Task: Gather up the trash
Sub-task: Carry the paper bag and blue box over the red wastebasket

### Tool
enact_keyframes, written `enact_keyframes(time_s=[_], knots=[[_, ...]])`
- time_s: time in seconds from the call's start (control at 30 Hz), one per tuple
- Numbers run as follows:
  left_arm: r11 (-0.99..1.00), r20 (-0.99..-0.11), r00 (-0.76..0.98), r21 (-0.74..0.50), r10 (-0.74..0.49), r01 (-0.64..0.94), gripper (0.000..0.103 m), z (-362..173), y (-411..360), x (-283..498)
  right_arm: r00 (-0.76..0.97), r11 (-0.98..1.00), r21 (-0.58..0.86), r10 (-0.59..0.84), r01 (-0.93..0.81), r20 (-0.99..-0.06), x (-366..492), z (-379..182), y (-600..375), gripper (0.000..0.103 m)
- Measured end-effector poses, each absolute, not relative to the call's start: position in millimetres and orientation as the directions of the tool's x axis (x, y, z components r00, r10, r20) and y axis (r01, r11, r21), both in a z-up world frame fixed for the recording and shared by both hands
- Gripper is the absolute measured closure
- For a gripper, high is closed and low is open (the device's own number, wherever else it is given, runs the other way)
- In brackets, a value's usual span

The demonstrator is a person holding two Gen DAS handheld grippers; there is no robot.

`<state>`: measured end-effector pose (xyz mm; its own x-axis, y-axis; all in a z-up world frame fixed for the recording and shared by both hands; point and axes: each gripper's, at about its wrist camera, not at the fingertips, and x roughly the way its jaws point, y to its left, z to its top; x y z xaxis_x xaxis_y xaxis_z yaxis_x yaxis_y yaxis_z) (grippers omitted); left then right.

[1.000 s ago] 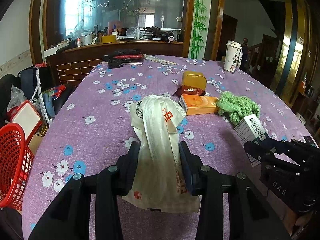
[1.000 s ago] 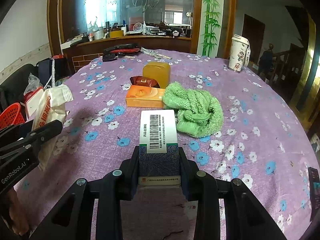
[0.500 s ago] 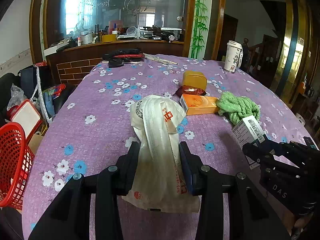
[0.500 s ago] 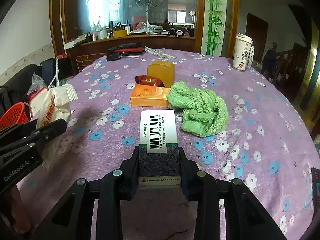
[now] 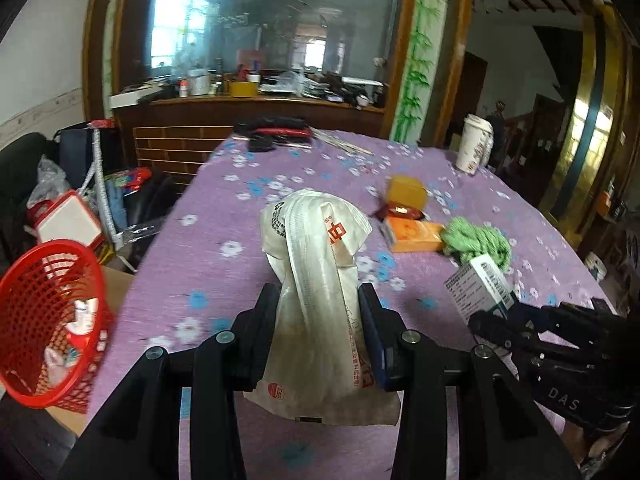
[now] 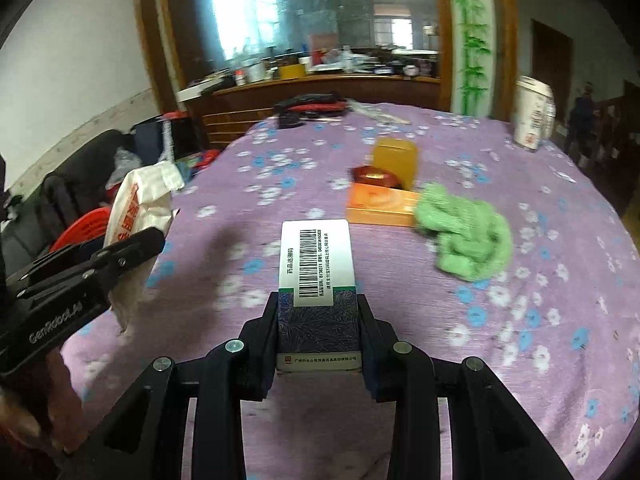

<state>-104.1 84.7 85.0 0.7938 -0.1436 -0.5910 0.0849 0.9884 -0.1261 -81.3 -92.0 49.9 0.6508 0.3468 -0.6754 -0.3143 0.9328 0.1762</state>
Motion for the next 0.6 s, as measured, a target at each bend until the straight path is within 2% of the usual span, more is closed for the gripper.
enact_keyframes(time_s=[0.3,0.6], knots=[[0.987,-0.574,0.818,-0.141,-0.019,-0.076,0.063,101,172,-123,0.531,0.846,0.237,0.492,-0.477,-0.69,-71,71,-22,0.066],[0.951,-0.597,0.789,-0.133,0.147,-0.278,0.063,91,268,-142,0.42,0.744,0.243,0.58,-0.623,-0.698,-64,83,73,0.066]])
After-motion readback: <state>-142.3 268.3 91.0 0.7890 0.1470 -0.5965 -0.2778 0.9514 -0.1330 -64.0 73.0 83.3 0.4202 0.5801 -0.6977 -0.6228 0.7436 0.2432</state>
